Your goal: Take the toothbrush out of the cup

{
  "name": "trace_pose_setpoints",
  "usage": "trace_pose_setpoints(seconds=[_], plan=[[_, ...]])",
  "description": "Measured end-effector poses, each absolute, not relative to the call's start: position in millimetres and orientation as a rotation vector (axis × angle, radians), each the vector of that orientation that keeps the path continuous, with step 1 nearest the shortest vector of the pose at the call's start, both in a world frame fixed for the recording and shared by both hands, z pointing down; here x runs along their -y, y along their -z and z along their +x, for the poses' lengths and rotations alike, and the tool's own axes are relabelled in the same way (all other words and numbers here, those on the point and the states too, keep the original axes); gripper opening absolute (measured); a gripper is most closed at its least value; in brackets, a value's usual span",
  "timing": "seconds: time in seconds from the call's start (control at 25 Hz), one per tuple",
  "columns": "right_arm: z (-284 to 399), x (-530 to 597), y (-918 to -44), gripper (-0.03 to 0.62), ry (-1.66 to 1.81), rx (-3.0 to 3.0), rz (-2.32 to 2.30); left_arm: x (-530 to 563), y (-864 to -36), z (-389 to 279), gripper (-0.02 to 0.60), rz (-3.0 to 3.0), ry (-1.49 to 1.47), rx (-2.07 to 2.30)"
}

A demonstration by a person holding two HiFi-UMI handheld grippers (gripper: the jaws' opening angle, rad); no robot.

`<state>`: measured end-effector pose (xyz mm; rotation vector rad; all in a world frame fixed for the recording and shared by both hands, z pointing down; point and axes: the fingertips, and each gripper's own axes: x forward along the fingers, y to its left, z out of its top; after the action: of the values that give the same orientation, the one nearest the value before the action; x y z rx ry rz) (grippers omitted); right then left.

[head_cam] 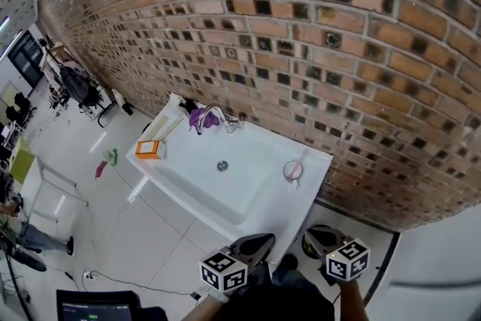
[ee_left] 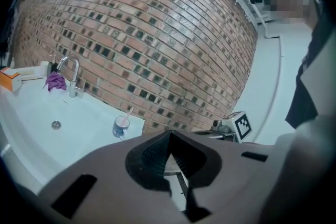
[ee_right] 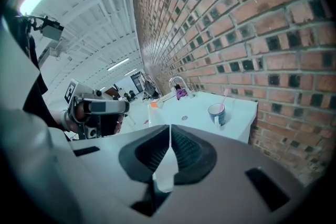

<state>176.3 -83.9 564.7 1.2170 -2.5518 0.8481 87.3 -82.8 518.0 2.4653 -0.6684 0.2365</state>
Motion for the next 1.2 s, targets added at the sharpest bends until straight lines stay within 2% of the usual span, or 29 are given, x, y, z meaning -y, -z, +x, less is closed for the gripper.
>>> trace_pose_setpoints(seconds=[0.28, 0.92, 1.2], plan=[[200.1, 106.2, -573.0, 0.000, -0.866, 2.489, 1.342, 94.4, -524.4, 98.4, -0.002, 2.469, -0.235, 0.618], [208.8, 240.4, -604.8, 0.049, -0.830, 2.379, 1.419, 150.1, -520.8, 55.2, -0.002, 2.449, -0.200, 0.716], [221.6, 293.3, -640.1, 0.049, -0.845, 2.282, 1.462, 173.9, -522.4, 50.7, -0.002, 2.458, -0.223, 0.694]])
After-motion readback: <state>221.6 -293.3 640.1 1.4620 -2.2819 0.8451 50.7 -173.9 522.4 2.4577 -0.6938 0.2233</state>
